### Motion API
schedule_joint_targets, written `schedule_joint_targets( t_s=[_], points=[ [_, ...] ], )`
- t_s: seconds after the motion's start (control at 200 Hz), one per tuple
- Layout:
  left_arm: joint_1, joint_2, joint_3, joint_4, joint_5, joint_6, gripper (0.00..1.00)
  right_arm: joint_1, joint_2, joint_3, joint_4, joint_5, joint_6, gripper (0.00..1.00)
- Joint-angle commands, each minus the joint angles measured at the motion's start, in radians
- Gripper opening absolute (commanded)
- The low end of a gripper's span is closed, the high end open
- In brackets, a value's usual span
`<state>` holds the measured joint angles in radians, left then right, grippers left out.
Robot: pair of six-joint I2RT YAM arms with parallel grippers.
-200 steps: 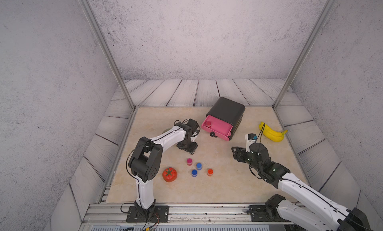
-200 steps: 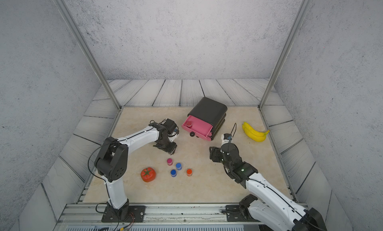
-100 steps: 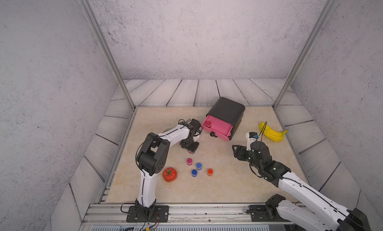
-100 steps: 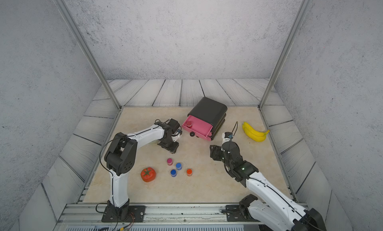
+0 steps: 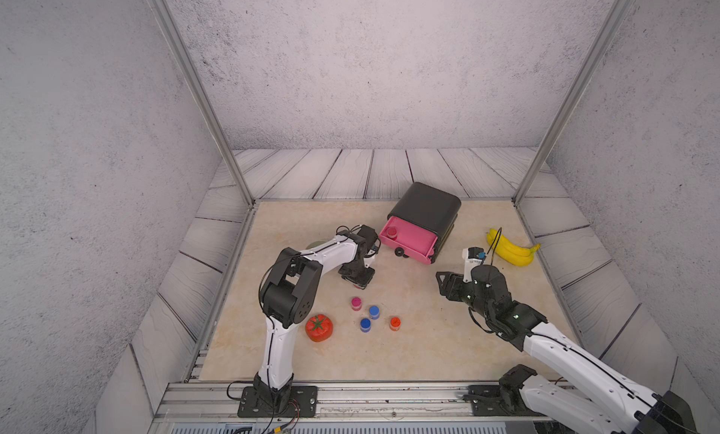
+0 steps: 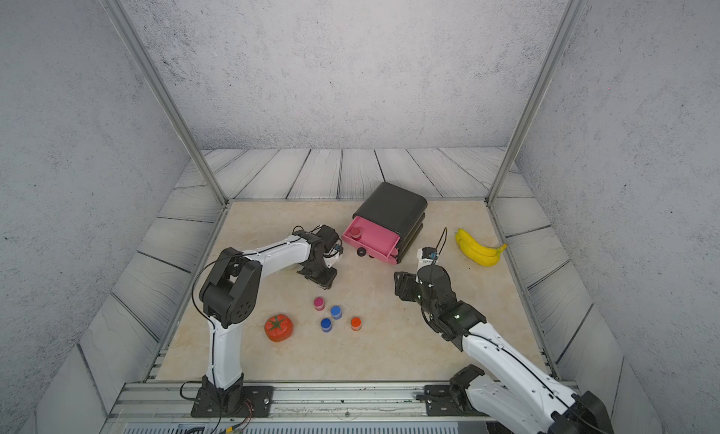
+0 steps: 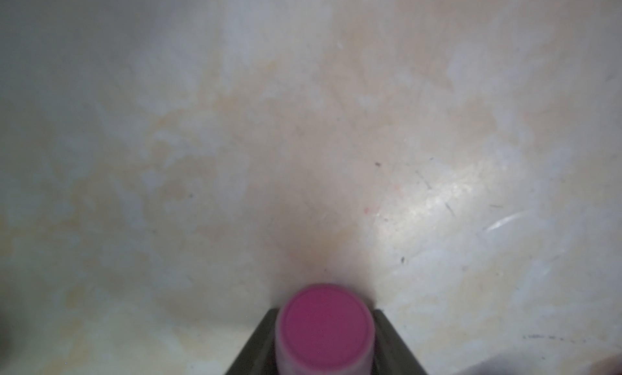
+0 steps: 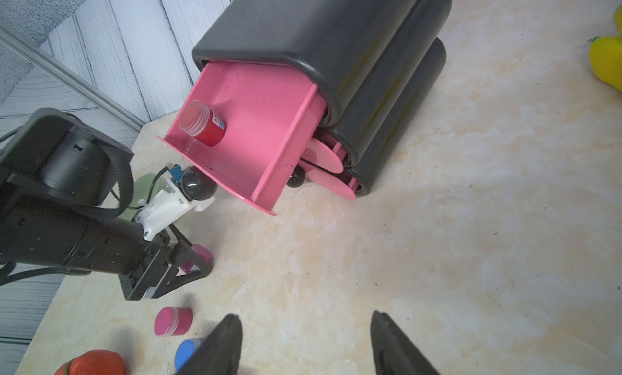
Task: Put the paint cans in the drawer according to color
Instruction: Pick up the paint can at the center of the board, then place the paint can in the drawer.
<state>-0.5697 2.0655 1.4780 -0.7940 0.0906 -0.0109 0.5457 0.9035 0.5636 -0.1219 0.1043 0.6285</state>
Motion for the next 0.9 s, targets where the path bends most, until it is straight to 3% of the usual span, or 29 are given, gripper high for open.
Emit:
schedule_joint_targets(
  t_s=[0.0, 0.215, 0.355, 0.495, 0.6, 0.896],
  points=[
    [-0.003, -0.019, -0.021, -0.006, 0.003, -0.008, 0.33, -0.003, -0.024, 0.021, -0.019, -0.005, -0.005, 0.65],
    [0.009, -0.202, -0.06, -0.025, 0.016, -0.081, 0.25, -0.004, -0.056, 0.015, -0.028, 0.003, -0.008, 0.65],
    [0.013, -0.385, -0.075, 0.004, 0.123, -0.173, 0.25, -0.005, -0.078, -0.003, -0.007, 0.001, 0.007, 0.65],
    [0.01, -0.497, -0.108, 0.204, 0.253, -0.318, 0.25, -0.004, -0.094, -0.032, 0.026, 0.008, 0.031, 0.65],
    [-0.006, -0.461, -0.027, 0.245, 0.243, -0.364, 0.24, -0.004, -0.094, -0.039, 0.031, 0.005, 0.035, 0.65],
    [-0.094, -0.161, 0.363, 0.086, 0.046, -0.28, 0.26, -0.005, -0.12, -0.048, 0.007, 0.002, 0.021, 0.65]
  ],
)
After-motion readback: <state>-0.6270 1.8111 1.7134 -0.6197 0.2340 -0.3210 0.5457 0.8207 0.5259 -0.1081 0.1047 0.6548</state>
